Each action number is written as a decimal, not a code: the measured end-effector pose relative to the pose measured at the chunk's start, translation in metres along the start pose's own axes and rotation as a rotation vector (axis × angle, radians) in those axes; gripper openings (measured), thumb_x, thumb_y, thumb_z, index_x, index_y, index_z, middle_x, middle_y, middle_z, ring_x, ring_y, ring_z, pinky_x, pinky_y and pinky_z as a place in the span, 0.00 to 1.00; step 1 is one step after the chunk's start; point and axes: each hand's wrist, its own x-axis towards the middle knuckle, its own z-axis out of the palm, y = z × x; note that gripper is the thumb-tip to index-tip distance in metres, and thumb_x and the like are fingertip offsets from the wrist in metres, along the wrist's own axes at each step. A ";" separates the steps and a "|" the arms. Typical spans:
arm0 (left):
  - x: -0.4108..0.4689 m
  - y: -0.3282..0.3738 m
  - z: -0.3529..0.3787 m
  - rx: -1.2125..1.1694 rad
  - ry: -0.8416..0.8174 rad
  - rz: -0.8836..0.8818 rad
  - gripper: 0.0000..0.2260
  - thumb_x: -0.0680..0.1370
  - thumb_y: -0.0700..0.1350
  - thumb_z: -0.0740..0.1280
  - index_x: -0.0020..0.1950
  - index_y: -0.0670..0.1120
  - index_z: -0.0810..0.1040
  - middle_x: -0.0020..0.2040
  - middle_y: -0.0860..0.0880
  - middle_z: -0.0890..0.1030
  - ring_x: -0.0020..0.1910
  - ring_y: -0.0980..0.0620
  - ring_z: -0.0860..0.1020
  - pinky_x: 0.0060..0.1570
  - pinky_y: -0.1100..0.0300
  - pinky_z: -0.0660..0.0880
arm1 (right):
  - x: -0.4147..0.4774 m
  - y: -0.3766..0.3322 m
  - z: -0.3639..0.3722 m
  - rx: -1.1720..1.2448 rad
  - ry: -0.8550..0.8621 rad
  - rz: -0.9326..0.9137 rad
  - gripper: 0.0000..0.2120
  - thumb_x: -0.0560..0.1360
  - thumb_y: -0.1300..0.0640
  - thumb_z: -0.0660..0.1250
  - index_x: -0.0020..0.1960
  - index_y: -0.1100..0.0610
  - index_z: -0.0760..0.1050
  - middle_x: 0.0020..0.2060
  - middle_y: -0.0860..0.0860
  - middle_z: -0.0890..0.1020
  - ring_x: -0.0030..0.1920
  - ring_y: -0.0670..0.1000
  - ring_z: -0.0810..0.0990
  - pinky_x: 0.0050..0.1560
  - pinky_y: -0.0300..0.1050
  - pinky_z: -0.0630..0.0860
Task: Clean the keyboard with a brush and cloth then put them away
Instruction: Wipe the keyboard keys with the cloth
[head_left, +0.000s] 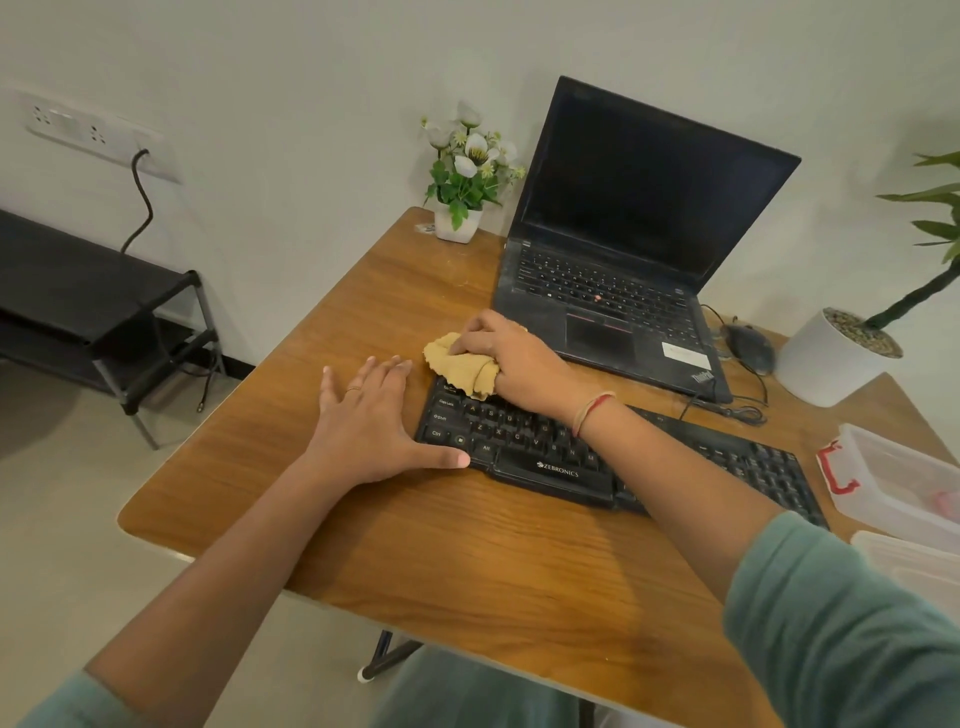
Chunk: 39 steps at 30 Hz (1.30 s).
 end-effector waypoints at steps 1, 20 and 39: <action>0.000 0.000 0.000 0.000 -0.002 0.001 0.62 0.49 0.84 0.46 0.76 0.50 0.48 0.78 0.51 0.51 0.76 0.51 0.47 0.70 0.39 0.38 | -0.001 -0.003 0.001 0.035 0.000 0.016 0.16 0.76 0.64 0.62 0.60 0.50 0.76 0.59 0.49 0.70 0.57 0.51 0.69 0.55 0.47 0.70; 0.000 -0.002 0.004 -0.093 0.043 0.019 0.58 0.54 0.81 0.55 0.76 0.50 0.49 0.77 0.53 0.54 0.76 0.51 0.48 0.70 0.39 0.37 | -0.027 -0.048 0.014 -0.051 -0.004 -0.297 0.05 0.74 0.59 0.67 0.48 0.52 0.79 0.53 0.50 0.73 0.50 0.48 0.69 0.48 0.46 0.71; 0.036 0.001 -0.016 0.041 -0.273 0.155 0.69 0.43 0.84 0.54 0.76 0.51 0.39 0.77 0.49 0.39 0.75 0.48 0.35 0.67 0.34 0.32 | 0.011 -0.013 -0.007 0.150 -0.046 0.239 0.12 0.75 0.64 0.61 0.55 0.57 0.77 0.52 0.54 0.74 0.54 0.54 0.74 0.54 0.49 0.72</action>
